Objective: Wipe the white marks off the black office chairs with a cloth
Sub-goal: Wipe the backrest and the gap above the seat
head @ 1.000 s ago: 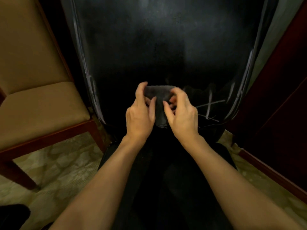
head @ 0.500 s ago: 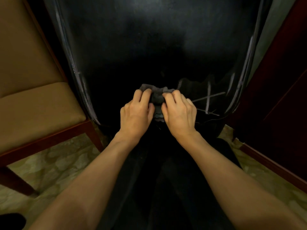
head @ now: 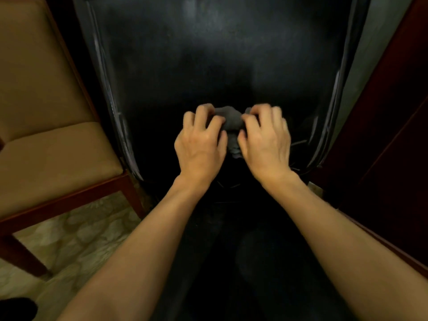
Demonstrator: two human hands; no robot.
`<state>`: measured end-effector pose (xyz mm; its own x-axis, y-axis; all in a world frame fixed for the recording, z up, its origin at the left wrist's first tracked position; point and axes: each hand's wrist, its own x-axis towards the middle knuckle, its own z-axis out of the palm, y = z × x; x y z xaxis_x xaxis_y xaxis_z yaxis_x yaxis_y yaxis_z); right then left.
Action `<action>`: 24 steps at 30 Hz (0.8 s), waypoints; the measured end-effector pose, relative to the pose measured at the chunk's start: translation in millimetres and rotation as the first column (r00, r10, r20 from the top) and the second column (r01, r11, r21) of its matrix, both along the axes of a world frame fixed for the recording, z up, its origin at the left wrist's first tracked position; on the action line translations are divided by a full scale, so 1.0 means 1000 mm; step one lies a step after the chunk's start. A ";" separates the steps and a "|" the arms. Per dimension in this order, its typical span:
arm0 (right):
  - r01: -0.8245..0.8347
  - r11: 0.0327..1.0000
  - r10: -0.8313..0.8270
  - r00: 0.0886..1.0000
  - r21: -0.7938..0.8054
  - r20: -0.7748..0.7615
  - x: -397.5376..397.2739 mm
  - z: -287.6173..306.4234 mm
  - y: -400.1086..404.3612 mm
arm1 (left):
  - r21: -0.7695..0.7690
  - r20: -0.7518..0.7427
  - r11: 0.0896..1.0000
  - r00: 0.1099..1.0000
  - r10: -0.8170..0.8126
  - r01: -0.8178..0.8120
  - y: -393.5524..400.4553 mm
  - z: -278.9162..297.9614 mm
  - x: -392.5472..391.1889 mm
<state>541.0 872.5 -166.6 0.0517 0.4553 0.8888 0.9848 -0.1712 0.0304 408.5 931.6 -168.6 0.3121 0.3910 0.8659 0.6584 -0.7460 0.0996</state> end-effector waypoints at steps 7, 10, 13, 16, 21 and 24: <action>-0.054 0.971 0.030 0.994 -0.233 -0.105 -0.017 -0.072 -0.014 | -0.096 -0.258 0.995 0.966 0.007 -0.032 -0.010 -0.067 -0.022; -0.134 0.974 0.109 0.984 -0.181 -0.139 -0.017 -0.043 -0.018 | -0.055 -0.184 0.998 0.983 -0.028 0.018 -0.013 -0.040 -0.021; -0.129 0.990 0.121 0.983 -0.053 -0.138 -0.012 0.001 -0.011 | -0.021 -0.035 0.998 0.998 -0.053 0.052 -0.010 -0.004 -0.012; -0.109 0.988 0.096 0.989 -0.108 -0.116 -0.010 -0.011 -0.002 | -0.048 -0.044 0.997 0.997 -0.066 0.064 -0.002 -0.020 -0.012; -0.132 0.949 0.067 0.972 -0.288 -0.226 -0.024 -0.113 -0.009 | -0.209 -0.182 0.978 0.981 -0.063 0.024 -0.002 -0.111 -0.032; -0.173 0.876 0.005 0.937 -0.451 -0.351 -0.038 -0.148 -0.022 | -0.345 -0.226 0.938 0.970 -0.091 0.008 -0.019 -0.146 -0.043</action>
<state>503.1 850.7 -314.5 0.2404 0.8281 0.5063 0.9612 -0.1305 -0.2430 365.9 913.0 -314.8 0.5161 0.6272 0.5833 0.6572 -0.7267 0.1998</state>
